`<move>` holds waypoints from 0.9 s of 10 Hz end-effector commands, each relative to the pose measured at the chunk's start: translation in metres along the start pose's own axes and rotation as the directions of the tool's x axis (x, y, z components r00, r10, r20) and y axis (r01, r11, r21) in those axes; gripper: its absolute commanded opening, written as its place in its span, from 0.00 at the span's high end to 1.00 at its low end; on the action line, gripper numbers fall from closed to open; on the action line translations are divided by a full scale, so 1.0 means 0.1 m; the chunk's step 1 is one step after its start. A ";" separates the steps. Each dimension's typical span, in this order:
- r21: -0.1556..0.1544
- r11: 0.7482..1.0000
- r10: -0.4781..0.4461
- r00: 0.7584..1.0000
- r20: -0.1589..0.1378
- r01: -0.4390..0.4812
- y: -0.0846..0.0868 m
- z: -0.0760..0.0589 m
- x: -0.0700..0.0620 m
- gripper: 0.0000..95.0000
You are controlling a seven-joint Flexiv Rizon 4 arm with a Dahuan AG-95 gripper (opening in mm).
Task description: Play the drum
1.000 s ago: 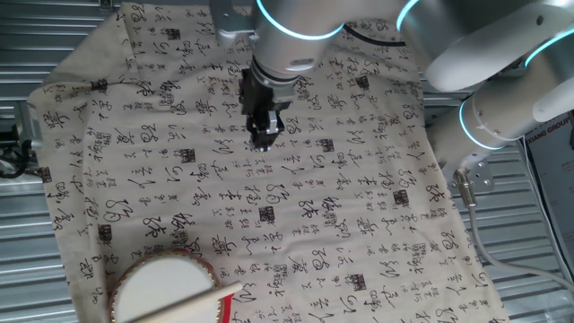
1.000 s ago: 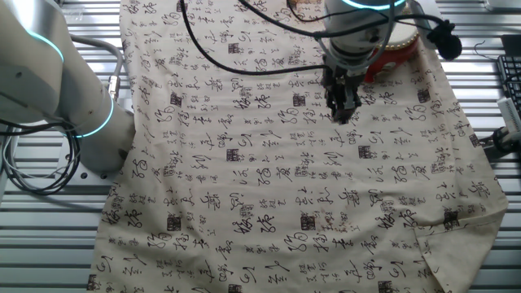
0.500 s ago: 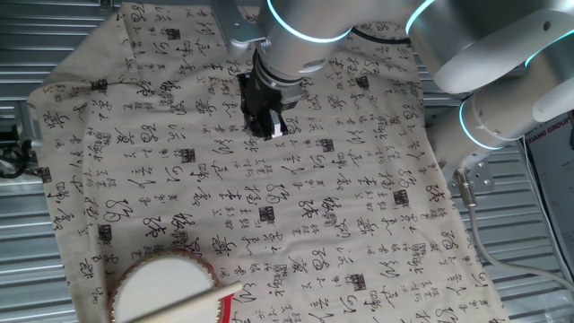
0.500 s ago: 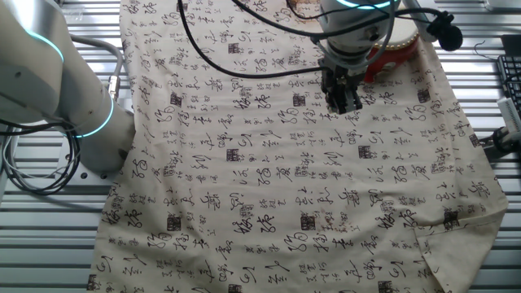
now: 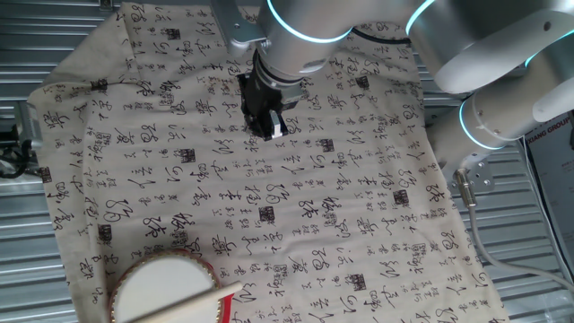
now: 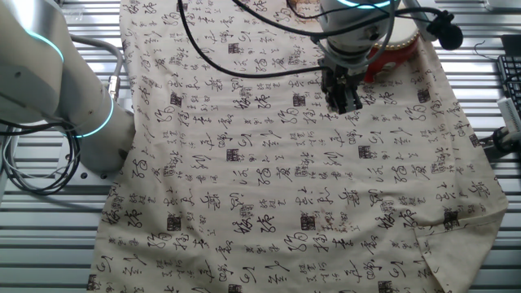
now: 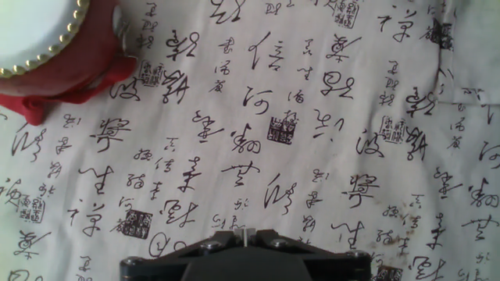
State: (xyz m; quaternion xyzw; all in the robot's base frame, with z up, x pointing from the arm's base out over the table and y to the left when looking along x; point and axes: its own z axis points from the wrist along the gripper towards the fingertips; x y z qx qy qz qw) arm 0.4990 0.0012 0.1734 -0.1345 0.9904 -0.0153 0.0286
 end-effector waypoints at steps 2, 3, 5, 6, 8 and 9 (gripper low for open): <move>-0.002 1.000 0.009 1.000 -0.003 -0.009 0.01 -0.03 0.01 1.00; -0.002 1.000 0.011 1.000 -0.003 -0.011 0.01 -0.03 0.01 1.00; -0.001 1.000 0.012 1.000 0.000 -0.012 0.01 -0.03 0.01 1.00; -0.002 1.000 0.011 1.000 0.001 -0.011 0.01 -0.03 0.01 1.00; -0.002 1.000 0.016 1.000 -0.001 -0.016 0.01 -0.03 0.01 1.00; -0.002 1.000 0.019 1.000 -0.001 -0.019 0.01 -0.03 0.01 1.00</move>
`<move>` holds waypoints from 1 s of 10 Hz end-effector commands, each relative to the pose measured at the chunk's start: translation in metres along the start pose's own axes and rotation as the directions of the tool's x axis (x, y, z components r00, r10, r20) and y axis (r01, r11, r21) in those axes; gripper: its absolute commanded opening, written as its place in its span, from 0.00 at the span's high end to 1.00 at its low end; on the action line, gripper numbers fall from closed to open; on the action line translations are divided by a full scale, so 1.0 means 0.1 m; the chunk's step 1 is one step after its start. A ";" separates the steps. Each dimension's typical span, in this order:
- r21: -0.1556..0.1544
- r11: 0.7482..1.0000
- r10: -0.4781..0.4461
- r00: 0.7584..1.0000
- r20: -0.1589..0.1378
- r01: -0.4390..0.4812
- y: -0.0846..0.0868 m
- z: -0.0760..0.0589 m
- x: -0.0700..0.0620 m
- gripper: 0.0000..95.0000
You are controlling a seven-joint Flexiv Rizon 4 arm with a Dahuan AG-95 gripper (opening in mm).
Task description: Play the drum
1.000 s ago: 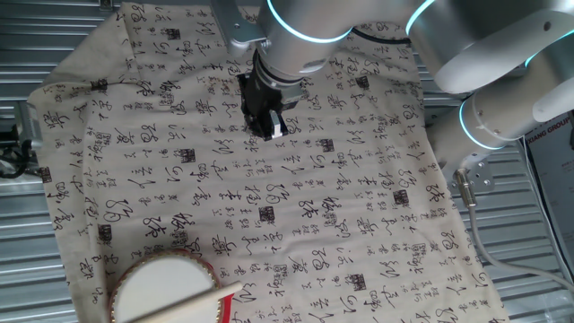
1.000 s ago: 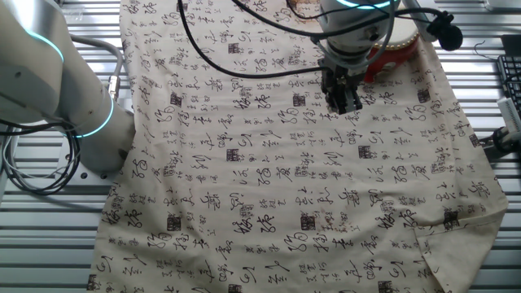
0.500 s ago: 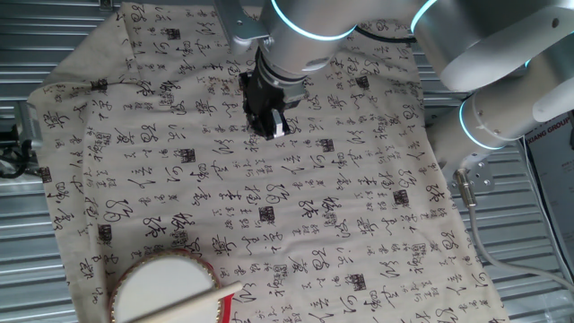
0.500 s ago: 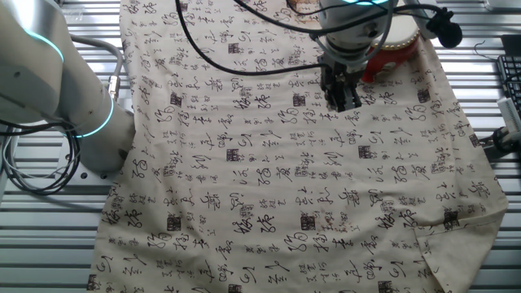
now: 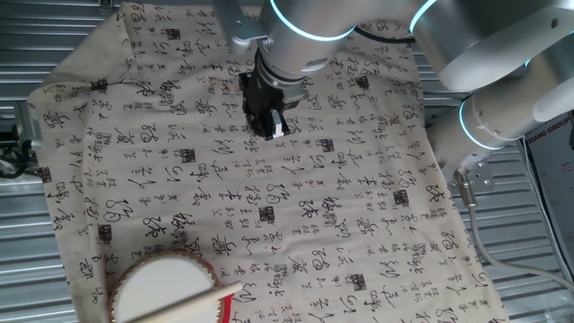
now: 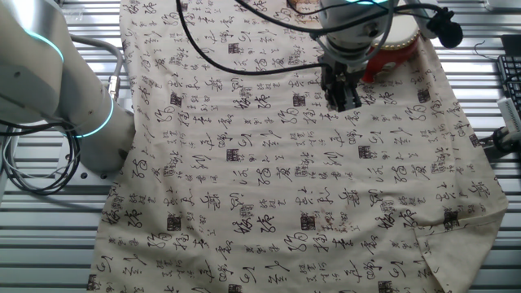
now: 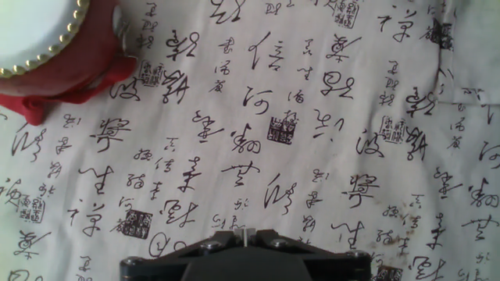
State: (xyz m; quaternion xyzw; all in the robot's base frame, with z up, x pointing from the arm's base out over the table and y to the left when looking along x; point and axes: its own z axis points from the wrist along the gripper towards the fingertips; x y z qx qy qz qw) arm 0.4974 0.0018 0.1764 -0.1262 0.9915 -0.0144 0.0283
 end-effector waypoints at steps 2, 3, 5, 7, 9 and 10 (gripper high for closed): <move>-0.001 1.000 -0.003 1.000 0.001 0.003 0.00 0.00 -0.01 1.00; -0.001 1.000 -0.008 1.000 0.001 0.008 0.03 0.01 -0.01 1.00; -0.001 1.000 -0.004 1.000 0.004 0.004 0.15 0.06 -0.06 1.00; 0.001 1.000 0.007 1.000 0.004 -0.007 0.35 0.13 -0.14 1.00; 0.001 1.000 0.011 1.000 0.010 -0.011 0.48 0.17 -0.20 1.00; 0.002 1.000 0.009 1.000 0.010 -0.009 0.54 0.17 -0.25 1.00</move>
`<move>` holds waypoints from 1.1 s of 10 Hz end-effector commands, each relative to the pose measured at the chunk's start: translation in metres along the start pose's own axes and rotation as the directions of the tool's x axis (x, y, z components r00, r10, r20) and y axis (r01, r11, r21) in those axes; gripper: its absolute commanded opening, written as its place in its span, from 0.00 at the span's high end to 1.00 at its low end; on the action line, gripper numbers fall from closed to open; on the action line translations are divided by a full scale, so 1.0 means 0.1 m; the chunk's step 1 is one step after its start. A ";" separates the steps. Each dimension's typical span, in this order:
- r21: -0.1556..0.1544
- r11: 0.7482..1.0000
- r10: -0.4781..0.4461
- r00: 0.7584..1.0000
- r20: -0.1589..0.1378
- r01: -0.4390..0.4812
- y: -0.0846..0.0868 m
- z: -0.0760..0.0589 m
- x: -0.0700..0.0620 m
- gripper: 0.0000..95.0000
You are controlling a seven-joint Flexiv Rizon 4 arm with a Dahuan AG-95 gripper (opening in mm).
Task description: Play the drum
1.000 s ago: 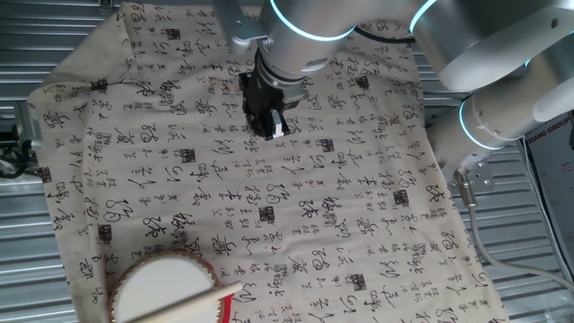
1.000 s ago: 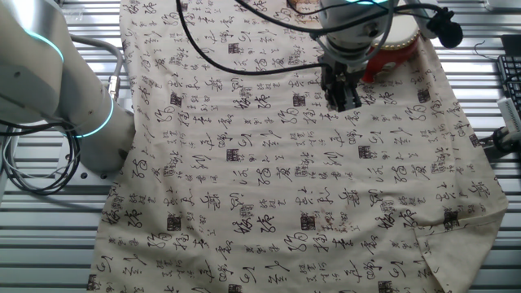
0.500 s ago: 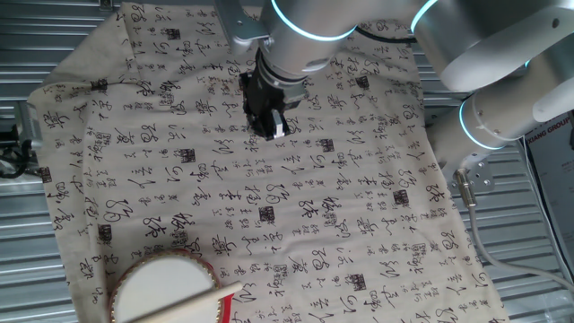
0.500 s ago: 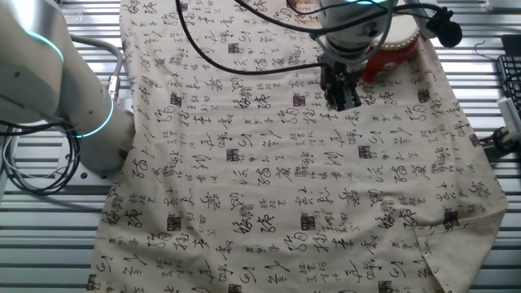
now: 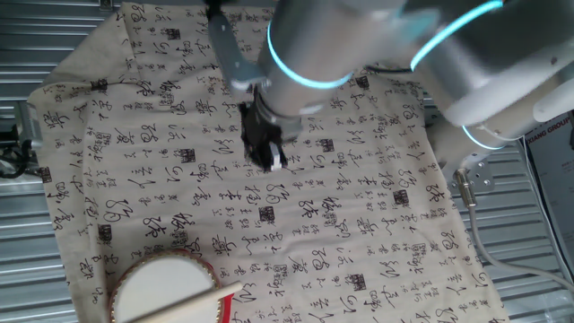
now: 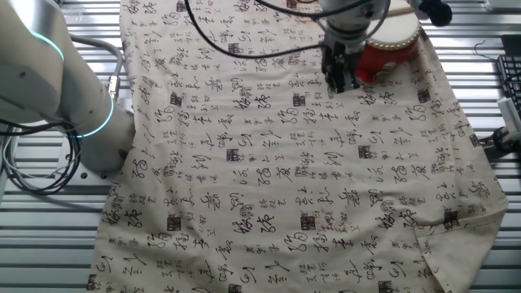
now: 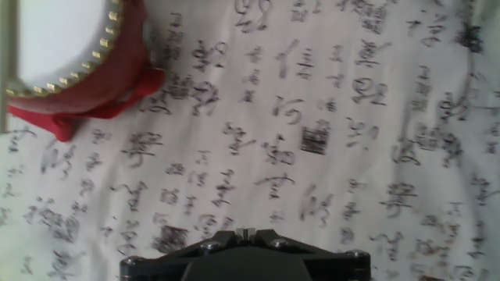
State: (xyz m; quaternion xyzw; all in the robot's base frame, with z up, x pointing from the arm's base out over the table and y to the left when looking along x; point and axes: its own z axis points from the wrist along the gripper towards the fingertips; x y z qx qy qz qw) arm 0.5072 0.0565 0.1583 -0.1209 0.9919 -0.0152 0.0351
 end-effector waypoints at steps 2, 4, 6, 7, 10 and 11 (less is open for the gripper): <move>-0.007 1.000 -0.001 1.000 0.003 0.001 0.22 -0.01 -0.19 1.00; -0.027 1.000 -0.004 1.000 0.003 0.004 0.31 -0.09 -0.39 1.00; -0.031 1.000 -0.001 1.000 0.000 0.001 0.45 -0.13 -0.54 1.00; -0.034 0.999 0.002 1.000 -0.005 -0.002 0.53 -0.18 -0.65 1.00; -0.057 0.998 0.006 1.000 0.002 -0.006 0.68 -0.27 -0.86 1.00; -0.061 0.998 0.008 1.000 0.001 -0.008 0.73 -0.30 -0.92 1.00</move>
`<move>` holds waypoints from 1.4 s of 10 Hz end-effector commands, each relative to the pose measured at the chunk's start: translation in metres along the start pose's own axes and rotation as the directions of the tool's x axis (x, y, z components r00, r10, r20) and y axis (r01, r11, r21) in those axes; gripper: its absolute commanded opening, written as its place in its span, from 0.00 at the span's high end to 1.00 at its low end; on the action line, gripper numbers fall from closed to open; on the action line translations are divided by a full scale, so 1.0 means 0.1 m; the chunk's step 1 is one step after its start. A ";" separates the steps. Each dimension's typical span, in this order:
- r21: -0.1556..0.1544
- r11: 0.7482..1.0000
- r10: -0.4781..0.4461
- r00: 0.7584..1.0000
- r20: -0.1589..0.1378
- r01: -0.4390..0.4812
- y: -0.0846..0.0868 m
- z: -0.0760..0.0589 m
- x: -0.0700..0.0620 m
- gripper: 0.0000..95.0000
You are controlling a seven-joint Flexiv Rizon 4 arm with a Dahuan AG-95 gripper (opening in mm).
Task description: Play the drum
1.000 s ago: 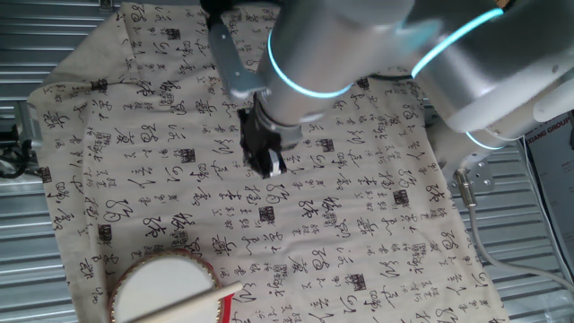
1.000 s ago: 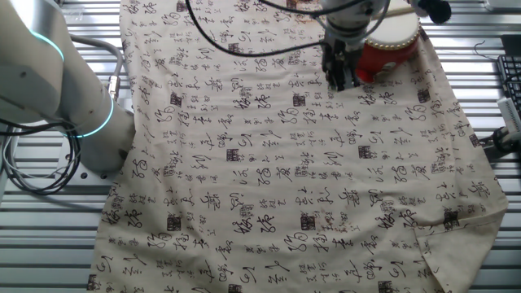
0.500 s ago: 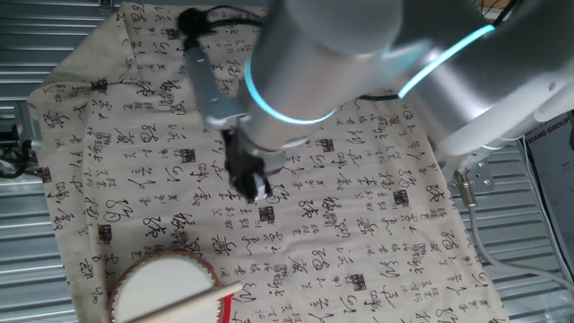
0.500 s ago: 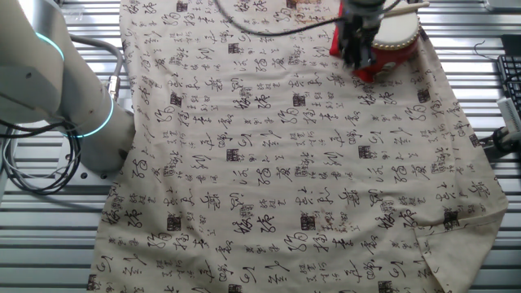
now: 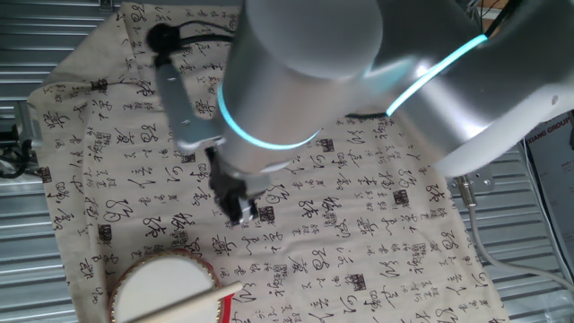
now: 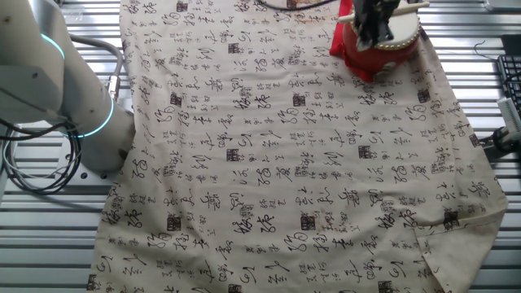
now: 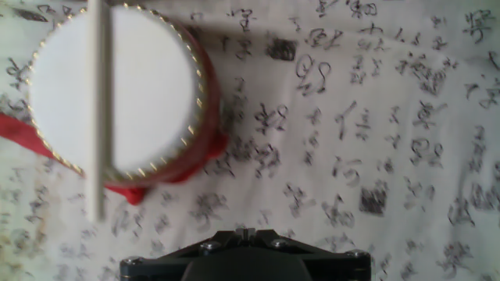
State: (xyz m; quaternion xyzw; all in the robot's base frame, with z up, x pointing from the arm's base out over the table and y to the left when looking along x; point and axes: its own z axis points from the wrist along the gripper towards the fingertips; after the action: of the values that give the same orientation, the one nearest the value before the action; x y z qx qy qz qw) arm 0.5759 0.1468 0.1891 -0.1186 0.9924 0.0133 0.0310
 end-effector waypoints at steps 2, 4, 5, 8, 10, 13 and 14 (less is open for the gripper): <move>-0.008 1.000 -0.003 1.000 0.004 0.003 0.14 -0.06 -0.16 1.00; 0.025 1.000 -0.003 1.000 0.010 0.003 0.21 -0.01 -0.28 1.00; 0.046 0.999 -0.001 1.000 0.016 0.000 0.21 0.02 -0.29 1.00; 0.041 0.999 0.002 1.000 0.012 -0.002 0.20 0.04 -0.29 1.00; 0.041 0.999 0.008 1.000 0.010 -0.008 0.20 0.04 -0.29 1.00; 0.040 0.999 0.002 1.000 0.012 -0.003 0.20 0.05 -0.29 1.00; 0.039 0.999 0.000 1.000 0.012 -0.001 0.20 0.05 -0.29 1.00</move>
State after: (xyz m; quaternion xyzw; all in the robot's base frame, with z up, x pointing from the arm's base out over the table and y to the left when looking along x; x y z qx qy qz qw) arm 0.5992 0.1729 0.1867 -0.1177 0.9922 -0.0059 0.0395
